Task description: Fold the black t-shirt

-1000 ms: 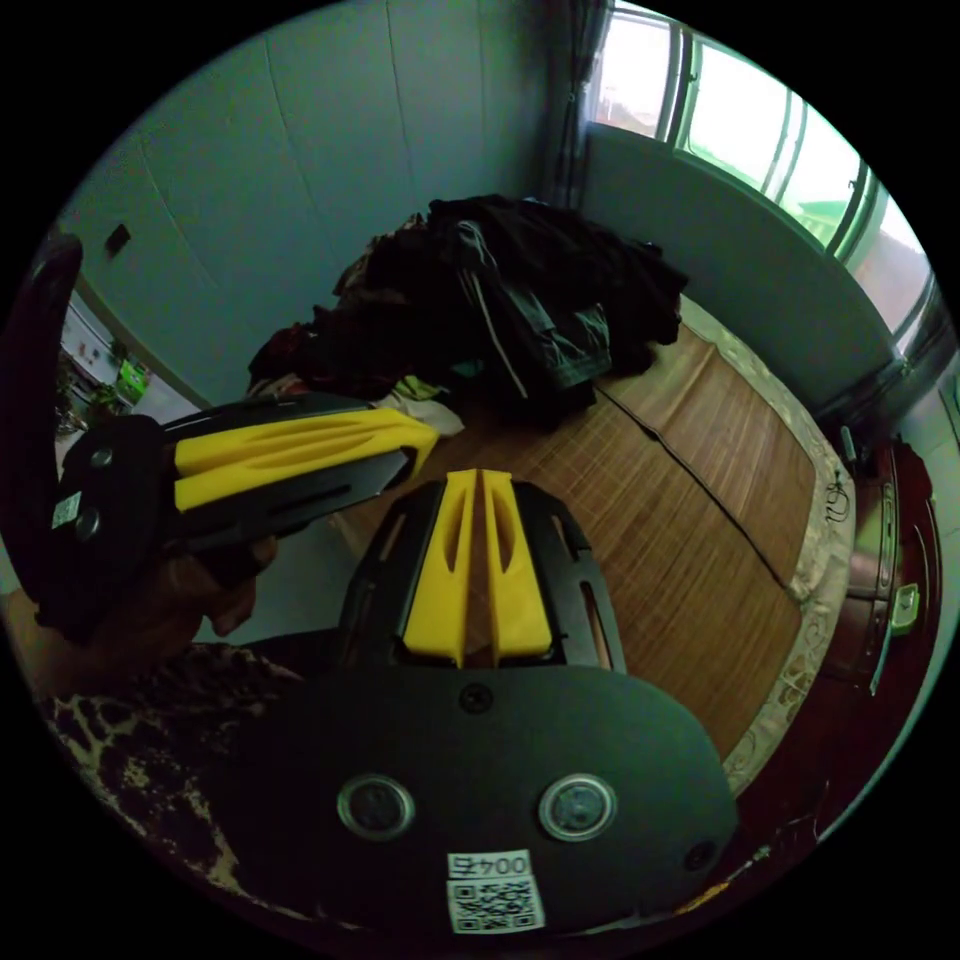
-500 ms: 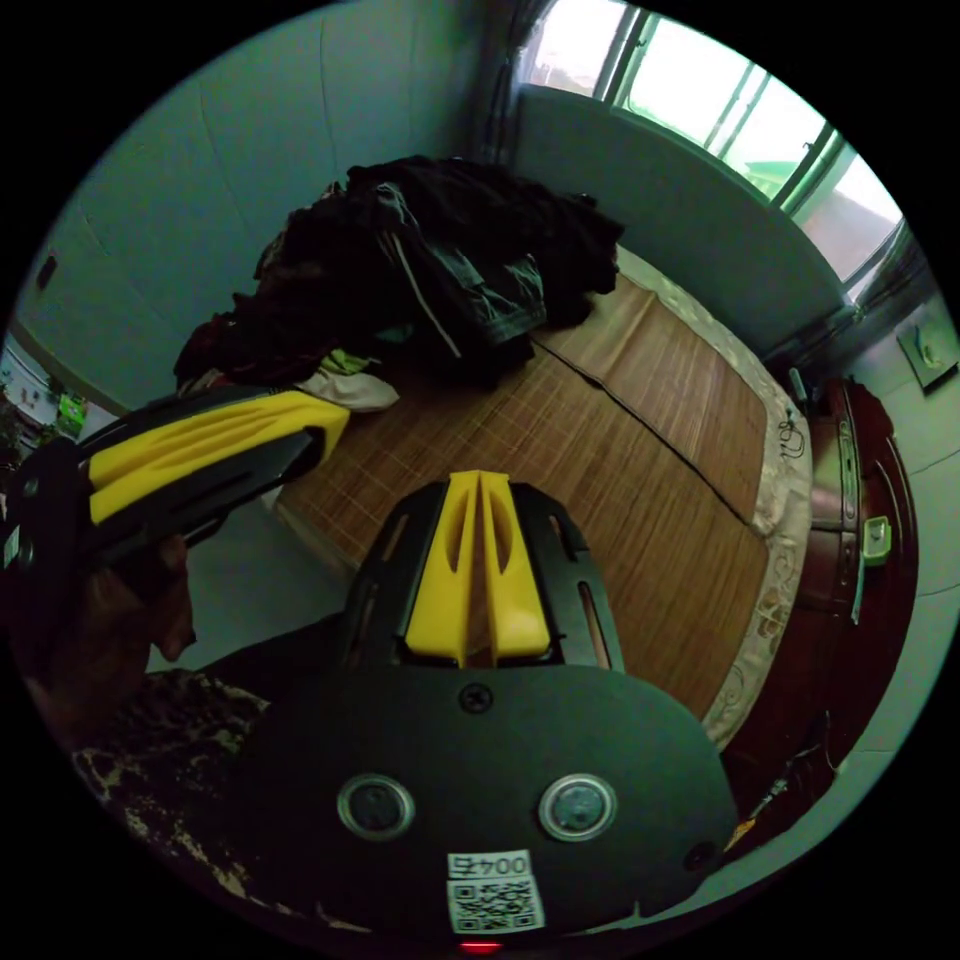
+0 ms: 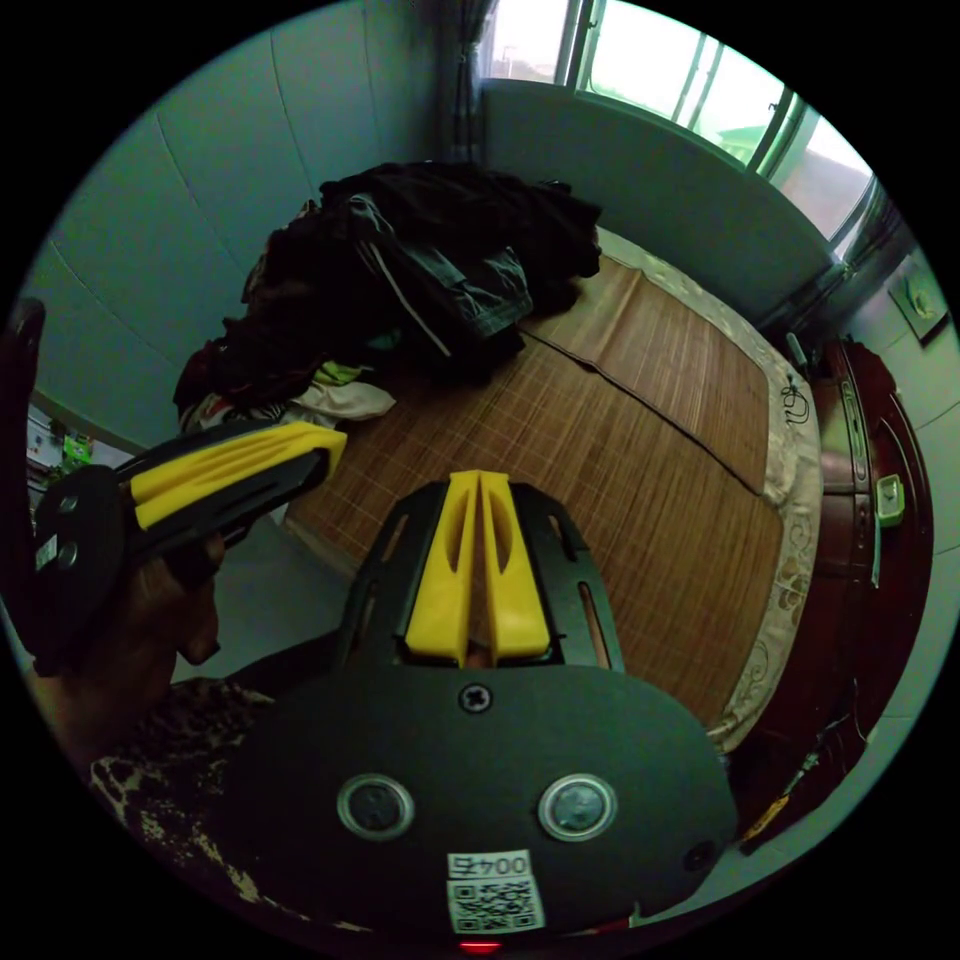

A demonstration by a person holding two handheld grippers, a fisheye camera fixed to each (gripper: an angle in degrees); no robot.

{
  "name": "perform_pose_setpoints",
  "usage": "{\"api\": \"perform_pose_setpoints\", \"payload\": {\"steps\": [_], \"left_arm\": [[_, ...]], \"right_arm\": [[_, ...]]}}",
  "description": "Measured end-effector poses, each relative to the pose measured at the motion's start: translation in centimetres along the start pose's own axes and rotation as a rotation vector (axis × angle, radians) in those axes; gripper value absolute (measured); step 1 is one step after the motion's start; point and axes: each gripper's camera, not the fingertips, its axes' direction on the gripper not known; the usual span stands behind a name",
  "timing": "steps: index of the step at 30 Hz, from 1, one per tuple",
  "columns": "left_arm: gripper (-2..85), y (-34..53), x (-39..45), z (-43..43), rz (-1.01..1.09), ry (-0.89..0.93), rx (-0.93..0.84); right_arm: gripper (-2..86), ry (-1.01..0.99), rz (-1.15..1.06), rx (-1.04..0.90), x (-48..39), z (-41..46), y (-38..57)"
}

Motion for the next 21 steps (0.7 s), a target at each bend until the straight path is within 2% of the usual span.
{"api": "perform_pose_setpoints", "payload": {"steps": [21], "left_arm": [[1.9,-1.1,0.4,4.0,-0.027,-0.003,-0.057]], "right_arm": [[-0.8,0.032,-0.006,-0.018,0.8,2.1,-0.2]]}}
